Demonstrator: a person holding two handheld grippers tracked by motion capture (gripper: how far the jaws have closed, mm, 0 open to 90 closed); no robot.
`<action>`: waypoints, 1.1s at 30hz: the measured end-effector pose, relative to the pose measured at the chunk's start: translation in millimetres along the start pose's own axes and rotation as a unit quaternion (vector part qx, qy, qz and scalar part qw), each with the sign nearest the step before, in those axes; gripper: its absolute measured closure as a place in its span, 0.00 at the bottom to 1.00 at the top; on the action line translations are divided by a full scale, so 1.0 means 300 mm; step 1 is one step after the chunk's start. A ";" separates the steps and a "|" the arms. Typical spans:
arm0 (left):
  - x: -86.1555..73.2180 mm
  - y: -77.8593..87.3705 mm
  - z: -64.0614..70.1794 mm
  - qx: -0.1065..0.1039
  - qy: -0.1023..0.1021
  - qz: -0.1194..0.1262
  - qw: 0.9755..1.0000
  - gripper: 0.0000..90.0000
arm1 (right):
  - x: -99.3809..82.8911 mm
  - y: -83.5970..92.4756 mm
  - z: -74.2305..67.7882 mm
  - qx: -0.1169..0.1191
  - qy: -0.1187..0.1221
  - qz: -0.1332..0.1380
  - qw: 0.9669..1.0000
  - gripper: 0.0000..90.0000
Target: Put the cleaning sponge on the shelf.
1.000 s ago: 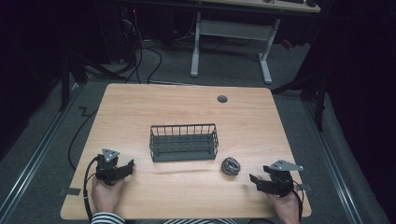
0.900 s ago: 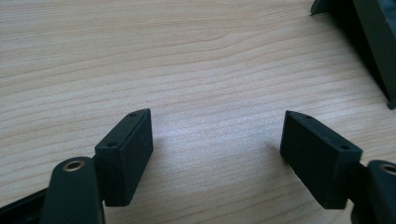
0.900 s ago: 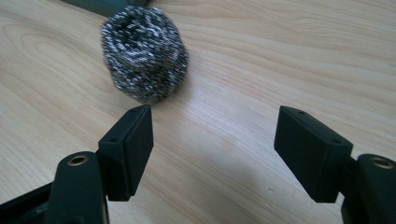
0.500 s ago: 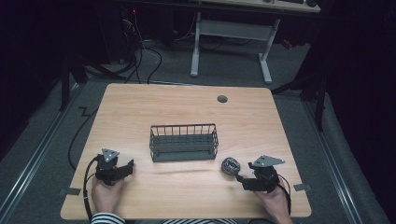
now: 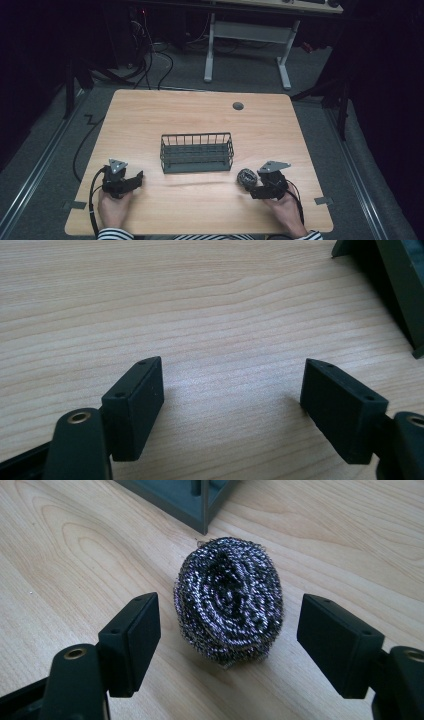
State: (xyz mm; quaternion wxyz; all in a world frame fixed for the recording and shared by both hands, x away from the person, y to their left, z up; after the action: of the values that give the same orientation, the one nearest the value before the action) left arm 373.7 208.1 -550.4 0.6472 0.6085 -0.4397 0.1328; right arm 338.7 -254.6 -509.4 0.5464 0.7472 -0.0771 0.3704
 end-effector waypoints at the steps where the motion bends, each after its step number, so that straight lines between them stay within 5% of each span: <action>1: 0.000 0.000 0.000 0.000 0.000 0.000 1.000 0.29 | 0.000 0.000 0.000 0.000 0.000 0.000 1.000 0.29; 18: 0.000 0.001 -0.001 -0.002 0.002 0.000 1.000 0.29 | 0.026 -0.069 -0.010 -0.012 0.013 -0.039 0.999 0.37; 33: 0.000 0.001 -0.001 -0.002 0.002 0.001 1.000 0.29 | 0.044 -0.031 -0.013 0.002 0.011 -0.038 0.999 0.39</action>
State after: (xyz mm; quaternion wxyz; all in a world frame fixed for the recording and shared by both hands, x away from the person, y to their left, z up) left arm 373.7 208.6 -550.2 0.6493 0.6066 -0.4388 0.1338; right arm 351.2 -243.8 -507.5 0.5592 0.7468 -0.0421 0.3574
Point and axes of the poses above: each handheld gripper's, and its own axes: y roughly backward along the jaws, x roughly out of its top, z roughly to its right, the point moved 2 cm from there along -y, roughly forward along the jaws, and after that the axes turned 12 degrees about -y, right-handed, at the moved point
